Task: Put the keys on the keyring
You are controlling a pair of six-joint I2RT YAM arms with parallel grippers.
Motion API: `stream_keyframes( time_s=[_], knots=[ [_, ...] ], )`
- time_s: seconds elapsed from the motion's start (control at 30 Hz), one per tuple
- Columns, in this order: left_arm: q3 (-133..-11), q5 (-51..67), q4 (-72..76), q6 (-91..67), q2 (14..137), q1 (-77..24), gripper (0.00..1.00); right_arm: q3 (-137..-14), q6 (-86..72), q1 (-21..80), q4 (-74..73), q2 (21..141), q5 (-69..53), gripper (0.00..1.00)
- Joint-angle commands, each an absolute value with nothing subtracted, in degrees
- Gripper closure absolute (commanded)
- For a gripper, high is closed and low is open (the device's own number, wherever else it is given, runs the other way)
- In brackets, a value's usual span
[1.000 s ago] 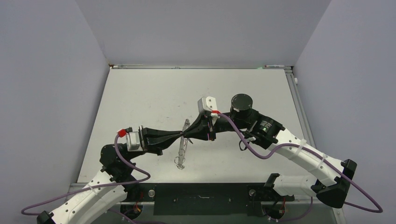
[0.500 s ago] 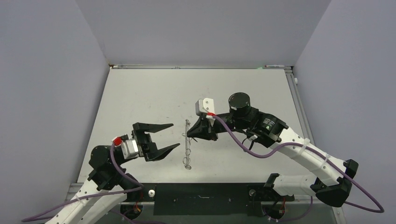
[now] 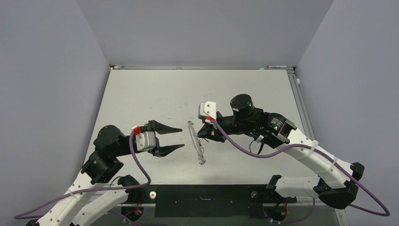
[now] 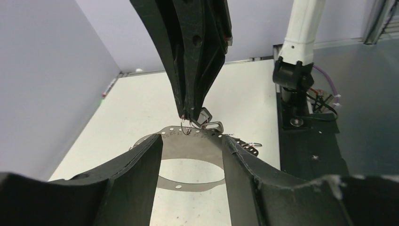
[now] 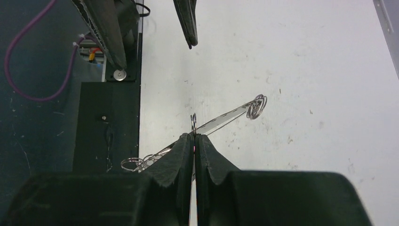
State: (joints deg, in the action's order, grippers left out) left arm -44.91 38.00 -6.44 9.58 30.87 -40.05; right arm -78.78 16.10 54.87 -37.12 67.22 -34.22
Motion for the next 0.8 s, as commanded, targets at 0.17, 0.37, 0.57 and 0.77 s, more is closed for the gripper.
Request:
stream_keyframes(
  time_s=[0.17, 0.37, 0.57, 0.77],
  knots=[
    [-57.1, 44.3, -23.2, 16.2, 43.1, -43.2, 0.57, -83.0, 16.8, 60.8, -45.9, 64.4, -23.8, 0.95],
    [-55.6, 44.6, -19.7, 14.8, 46.1, -45.4, 0.65, -83.9, 15.7, 64.0, -48.9, 64.1, -20.4, 0.95],
    [-48.9, 46.7, -8.5, 7.7, 45.5, -45.4, 0.67, -83.8, 15.2, 65.2, -50.3, 64.3, -19.4, 0.95],
    [-45.3, 47.9, -1.5, 1.9, 44.8, -45.9, 0.69, -83.6, 15.3, 66.0, -49.6, 65.1, -19.8, 0.95]
  ],
)
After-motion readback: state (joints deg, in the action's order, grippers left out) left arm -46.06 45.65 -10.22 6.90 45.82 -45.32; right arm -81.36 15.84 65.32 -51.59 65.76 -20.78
